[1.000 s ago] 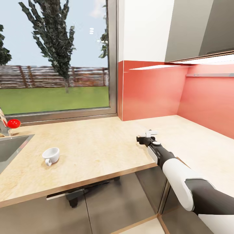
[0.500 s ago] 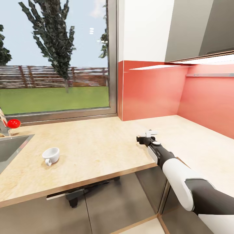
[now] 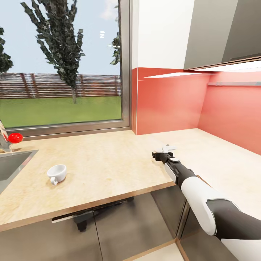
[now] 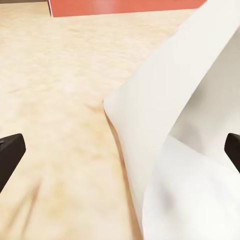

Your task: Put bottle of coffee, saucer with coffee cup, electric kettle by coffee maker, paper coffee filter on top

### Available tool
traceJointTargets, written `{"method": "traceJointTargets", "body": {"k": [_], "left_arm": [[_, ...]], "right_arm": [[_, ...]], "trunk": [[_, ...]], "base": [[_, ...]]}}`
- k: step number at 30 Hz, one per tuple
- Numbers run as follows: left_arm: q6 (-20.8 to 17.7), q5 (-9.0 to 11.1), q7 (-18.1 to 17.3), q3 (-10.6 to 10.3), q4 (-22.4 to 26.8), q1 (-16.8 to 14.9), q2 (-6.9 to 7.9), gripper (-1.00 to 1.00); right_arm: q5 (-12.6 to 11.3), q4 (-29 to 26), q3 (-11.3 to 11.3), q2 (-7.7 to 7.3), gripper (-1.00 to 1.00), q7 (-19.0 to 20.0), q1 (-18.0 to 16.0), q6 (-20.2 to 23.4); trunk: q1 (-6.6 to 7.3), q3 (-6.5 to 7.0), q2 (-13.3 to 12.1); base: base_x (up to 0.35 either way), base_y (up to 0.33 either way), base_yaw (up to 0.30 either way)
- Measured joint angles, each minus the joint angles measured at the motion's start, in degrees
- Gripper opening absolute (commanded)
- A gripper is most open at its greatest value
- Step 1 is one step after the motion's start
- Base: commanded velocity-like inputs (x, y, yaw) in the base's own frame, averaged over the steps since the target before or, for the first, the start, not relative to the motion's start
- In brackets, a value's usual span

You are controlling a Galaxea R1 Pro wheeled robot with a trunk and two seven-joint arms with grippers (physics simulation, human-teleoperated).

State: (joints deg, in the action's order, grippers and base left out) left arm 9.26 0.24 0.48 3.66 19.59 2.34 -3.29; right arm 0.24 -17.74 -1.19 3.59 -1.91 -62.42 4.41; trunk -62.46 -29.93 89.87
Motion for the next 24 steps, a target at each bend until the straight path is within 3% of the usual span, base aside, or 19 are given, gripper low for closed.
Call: {"method": "traceJointTargets", "body": {"k": [24], "left_arm": [[0.0,0.0,0.0,0.0,0.0,0.0,0.00,1.00]], "right_arm": [[0.0,0.0,0.0,0.00,1.00,0.0,0.0,0.1]], "trunk": [[0.00,0.00,0.0]], "base": [[0.001,0.006,0.000]]}}
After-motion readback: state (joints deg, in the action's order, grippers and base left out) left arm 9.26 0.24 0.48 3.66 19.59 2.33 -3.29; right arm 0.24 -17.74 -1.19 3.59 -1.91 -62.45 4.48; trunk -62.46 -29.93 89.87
